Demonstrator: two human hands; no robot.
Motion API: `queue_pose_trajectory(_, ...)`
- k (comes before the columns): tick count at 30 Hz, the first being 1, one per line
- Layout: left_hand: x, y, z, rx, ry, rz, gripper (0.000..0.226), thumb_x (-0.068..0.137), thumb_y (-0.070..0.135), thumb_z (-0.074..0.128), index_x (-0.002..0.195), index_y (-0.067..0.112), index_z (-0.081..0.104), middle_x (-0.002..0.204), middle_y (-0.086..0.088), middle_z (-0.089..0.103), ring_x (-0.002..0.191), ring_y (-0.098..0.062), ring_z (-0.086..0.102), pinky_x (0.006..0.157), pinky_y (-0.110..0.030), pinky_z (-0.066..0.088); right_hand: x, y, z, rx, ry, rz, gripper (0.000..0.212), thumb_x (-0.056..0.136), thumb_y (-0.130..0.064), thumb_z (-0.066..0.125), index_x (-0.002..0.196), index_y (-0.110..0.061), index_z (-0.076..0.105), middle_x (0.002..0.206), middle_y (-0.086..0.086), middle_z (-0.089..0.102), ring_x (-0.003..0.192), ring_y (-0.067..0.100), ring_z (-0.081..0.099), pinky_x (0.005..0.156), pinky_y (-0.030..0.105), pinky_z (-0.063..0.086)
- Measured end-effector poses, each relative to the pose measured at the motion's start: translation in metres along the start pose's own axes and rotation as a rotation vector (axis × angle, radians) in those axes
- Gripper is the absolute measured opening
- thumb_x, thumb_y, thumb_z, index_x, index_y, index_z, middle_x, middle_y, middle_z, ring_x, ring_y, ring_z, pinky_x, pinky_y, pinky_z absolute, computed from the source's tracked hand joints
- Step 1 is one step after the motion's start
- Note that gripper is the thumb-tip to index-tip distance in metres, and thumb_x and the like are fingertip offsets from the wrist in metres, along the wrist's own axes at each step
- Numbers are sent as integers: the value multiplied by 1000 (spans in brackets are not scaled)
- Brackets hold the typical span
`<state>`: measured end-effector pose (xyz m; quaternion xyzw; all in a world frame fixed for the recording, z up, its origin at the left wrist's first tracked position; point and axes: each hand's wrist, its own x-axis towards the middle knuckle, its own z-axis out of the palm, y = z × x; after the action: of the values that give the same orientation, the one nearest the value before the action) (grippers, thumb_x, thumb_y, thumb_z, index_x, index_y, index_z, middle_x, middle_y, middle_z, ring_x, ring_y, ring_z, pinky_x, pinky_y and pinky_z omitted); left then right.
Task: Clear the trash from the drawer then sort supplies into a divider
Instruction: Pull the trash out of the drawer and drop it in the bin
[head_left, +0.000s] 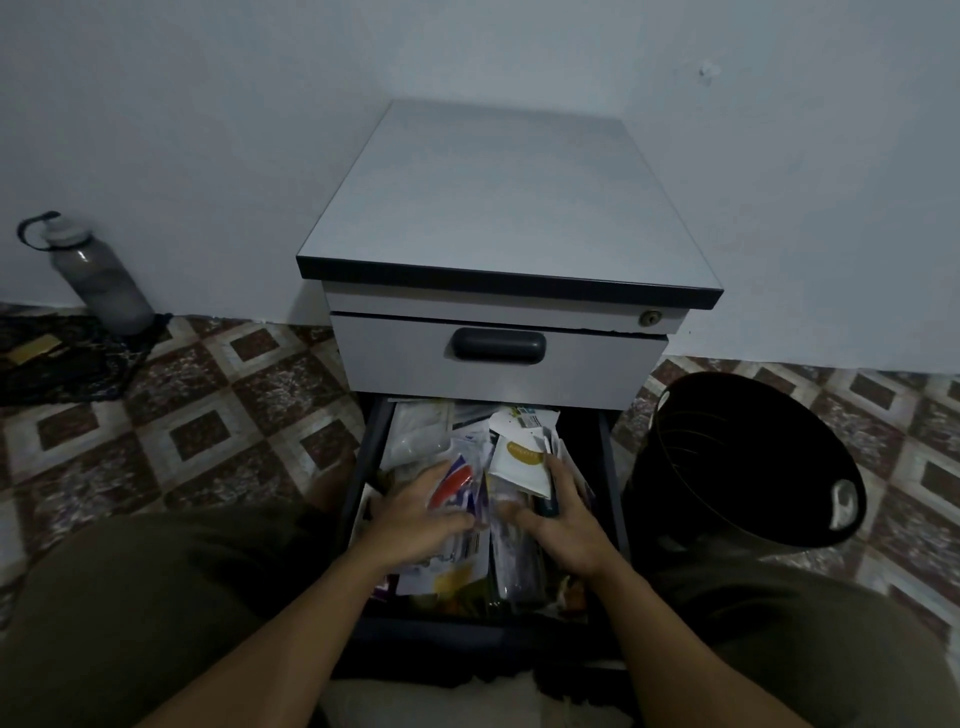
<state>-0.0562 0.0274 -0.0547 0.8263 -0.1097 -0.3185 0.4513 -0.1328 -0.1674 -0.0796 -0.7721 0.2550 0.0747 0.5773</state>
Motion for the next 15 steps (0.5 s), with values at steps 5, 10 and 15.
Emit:
queue_pose_trajectory(5, 4, -2, 4, -92, 2, 14, 81, 79, 42, 73, 148, 47, 31, 153, 8, 36, 130, -11, 42, 106, -35, 40, -2, -1, 1, 129, -41, -81, 112, 54, -69, 86, 147, -50, 27, 148, -16, 41, 136, 15, 44, 111, 47, 41)
queue_pose_trajectory(10, 2, 0, 7, -194, -58, 24, 92, 65, 69, 66, 146, 57, 24, 161, 15, 23, 145, -12, 27, 117, -47, 29, -5, -3, 5, 213, -42, -152, 102, 59, -62, 87, 146, -50, 34, 147, -15, 44, 135, 15, 47, 109, 47, 44)
queue_pose_trajectory(15, 0, 4, 7, -209, -113, 32, 94, 66, 83, 61, 146, 61, 16, 163, 17, 12, 149, -14, 17, 120, -49, 21, -8, -10, 4, 270, -105, -159, 97, 64, -64, 82, 147, -47, 35, 148, -19, 43, 137, 9, 42, 114, 42, 38)
